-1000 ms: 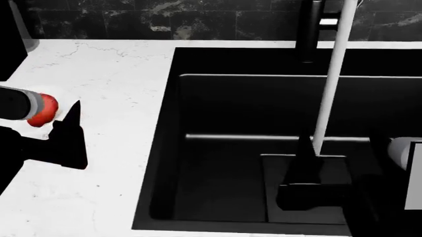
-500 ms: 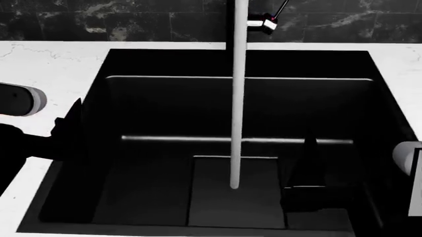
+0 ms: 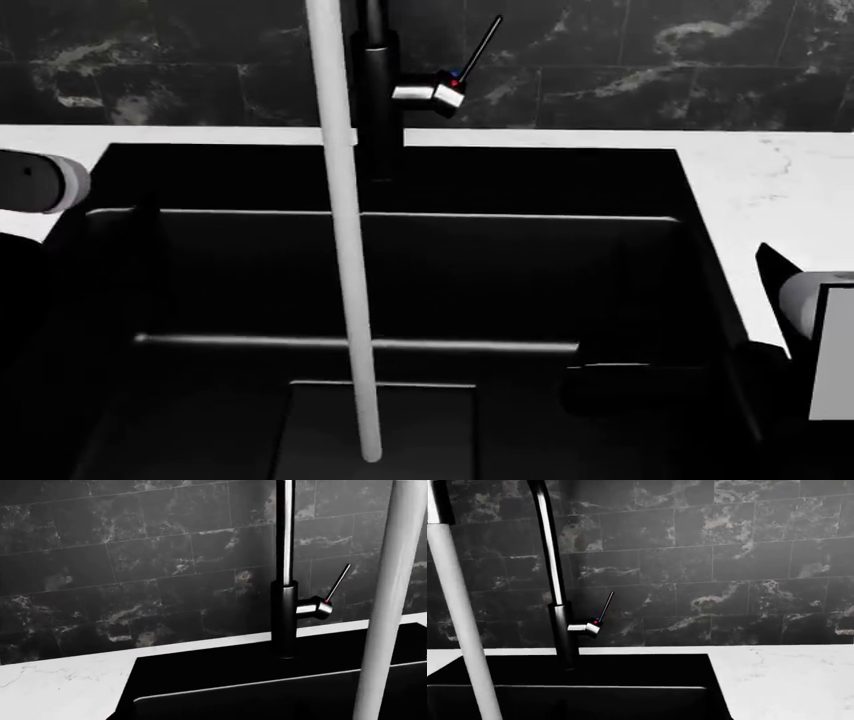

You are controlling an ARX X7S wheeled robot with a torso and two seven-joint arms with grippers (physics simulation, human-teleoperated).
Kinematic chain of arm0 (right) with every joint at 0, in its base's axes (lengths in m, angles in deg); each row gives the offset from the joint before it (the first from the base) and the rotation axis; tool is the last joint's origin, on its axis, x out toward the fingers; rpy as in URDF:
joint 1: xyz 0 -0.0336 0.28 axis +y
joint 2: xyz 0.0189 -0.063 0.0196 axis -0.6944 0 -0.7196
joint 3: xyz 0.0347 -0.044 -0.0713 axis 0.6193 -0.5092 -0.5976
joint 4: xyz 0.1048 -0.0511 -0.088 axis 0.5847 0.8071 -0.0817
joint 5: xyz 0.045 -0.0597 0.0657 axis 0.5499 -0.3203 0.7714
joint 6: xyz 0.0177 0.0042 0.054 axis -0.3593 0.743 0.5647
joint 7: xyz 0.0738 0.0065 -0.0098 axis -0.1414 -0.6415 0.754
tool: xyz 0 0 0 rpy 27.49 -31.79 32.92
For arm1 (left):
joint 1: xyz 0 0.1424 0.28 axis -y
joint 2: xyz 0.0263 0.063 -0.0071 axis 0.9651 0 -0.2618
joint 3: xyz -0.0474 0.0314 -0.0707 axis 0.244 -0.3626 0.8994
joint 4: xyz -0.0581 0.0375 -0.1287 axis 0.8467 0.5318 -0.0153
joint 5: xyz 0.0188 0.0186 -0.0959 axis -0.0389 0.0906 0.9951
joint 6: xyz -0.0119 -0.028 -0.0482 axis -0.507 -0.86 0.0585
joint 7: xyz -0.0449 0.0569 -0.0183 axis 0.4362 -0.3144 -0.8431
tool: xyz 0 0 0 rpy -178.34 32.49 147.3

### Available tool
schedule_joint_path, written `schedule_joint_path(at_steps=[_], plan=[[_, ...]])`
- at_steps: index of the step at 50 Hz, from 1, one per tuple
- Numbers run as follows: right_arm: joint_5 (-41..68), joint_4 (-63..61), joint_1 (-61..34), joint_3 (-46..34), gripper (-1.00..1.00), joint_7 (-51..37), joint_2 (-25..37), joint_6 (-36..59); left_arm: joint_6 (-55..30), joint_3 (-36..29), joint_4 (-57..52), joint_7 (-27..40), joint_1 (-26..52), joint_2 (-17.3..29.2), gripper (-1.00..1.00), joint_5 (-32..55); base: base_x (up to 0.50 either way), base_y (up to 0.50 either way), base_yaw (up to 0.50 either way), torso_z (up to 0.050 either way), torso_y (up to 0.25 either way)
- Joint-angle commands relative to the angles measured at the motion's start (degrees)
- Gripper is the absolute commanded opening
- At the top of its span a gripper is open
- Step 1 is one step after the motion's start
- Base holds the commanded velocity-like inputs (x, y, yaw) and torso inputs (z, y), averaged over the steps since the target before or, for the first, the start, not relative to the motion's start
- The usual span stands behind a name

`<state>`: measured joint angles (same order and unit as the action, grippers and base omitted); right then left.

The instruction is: Pick the eggplants and mangos from the sink and place them in one bowl. Place the bell pepper in the other bowl. Then turn off the sink faucet.

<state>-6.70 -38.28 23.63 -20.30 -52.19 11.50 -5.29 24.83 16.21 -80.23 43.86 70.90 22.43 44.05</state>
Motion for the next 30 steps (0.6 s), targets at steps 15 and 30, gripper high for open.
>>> schedule_joint_path(at_steps=[15,30], plan=[[1.1,4.1,-5.1,-2.8,1.0,-1.2,-2.7,1.8,1.8,-0.1,3.9,-2.6,-0.9,-0.2,1.0,-2.2,0.21,-0.02,0.0,0.0,0.001],[-9.1,28.2,-21.3,-12.9,1.0,10.0,-8.8,0.8,1.9,-1.3,10.3,-5.2,0.8,-3.3,1.0,-4.4,0.0,0.0,0.0,0.0,0.0]])
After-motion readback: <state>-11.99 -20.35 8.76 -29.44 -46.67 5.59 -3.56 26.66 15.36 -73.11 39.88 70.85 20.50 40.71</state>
